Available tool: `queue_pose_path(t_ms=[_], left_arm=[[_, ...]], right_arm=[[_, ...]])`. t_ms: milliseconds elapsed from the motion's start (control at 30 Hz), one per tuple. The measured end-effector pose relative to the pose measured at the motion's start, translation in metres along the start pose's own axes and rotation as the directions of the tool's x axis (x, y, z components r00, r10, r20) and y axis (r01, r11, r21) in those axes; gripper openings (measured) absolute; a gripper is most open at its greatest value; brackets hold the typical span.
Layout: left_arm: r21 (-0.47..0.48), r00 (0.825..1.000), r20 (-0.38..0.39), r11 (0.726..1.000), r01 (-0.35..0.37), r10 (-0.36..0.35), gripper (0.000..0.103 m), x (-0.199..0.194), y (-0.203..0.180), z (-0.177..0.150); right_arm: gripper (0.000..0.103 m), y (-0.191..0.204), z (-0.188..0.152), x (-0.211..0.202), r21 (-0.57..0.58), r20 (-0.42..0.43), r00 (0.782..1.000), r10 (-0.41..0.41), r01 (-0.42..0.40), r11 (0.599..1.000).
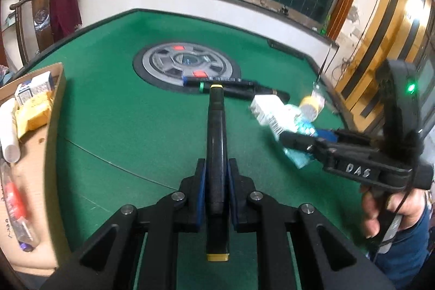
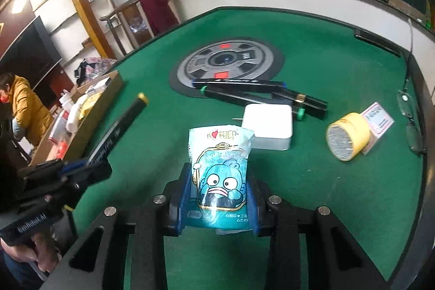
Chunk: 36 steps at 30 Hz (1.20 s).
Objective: Organize objects
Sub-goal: 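Grasp the teal cartoon packet with the right tool while the left tool grasps the yellow-tipped marker, then carry the teal packet and black marker over the cardboard tray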
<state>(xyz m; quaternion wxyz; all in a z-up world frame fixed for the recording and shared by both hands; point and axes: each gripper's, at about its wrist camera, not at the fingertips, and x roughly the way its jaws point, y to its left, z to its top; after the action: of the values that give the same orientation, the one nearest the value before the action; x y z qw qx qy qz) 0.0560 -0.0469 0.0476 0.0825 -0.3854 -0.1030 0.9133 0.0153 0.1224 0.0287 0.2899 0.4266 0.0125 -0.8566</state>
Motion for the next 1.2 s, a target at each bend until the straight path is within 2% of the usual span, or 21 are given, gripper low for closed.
queue_pose_path(t_ms=[433,633,800,933,1067,1200], left_arm=[[-0.117,0.993,0.114,0.993,-0.018,0.032,0.014,-0.063,0.052,0.000],[-0.206,0.984,0.157,0.977,-0.046,0.080,0.014,-0.094,0.093,-0.008],[-0.290,0.971,0.182,0.952,-0.098,0.155,0.014,-0.129,0.136,-0.021],[-0.364,0.958,0.183,0.920,-0.144,0.222,0.014,-0.147,0.171,-0.033],[-0.407,0.951,0.147,0.893,-0.191,0.271,0.014,-0.151,0.200,-0.043],[-0.439,0.949,0.105,0.870,-0.225,0.298,0.014,-0.148,0.216,-0.051]], right_arm=[[0.038,0.057,0.004,0.001,0.007,-0.001,0.995,0.099,-0.099,0.995],[0.038,0.121,0.020,0.010,-0.047,-0.015,0.987,0.158,-0.159,0.986],[0.038,0.200,0.032,0.025,-0.142,-0.032,0.975,0.221,-0.223,0.964],[0.038,0.251,0.034,0.049,-0.215,-0.055,0.967,0.250,-0.256,0.942],[0.038,0.278,0.028,0.076,-0.233,-0.110,0.955,0.274,-0.293,0.927],[0.038,0.288,0.026,0.087,-0.242,-0.132,0.952,0.277,-0.302,0.922]])
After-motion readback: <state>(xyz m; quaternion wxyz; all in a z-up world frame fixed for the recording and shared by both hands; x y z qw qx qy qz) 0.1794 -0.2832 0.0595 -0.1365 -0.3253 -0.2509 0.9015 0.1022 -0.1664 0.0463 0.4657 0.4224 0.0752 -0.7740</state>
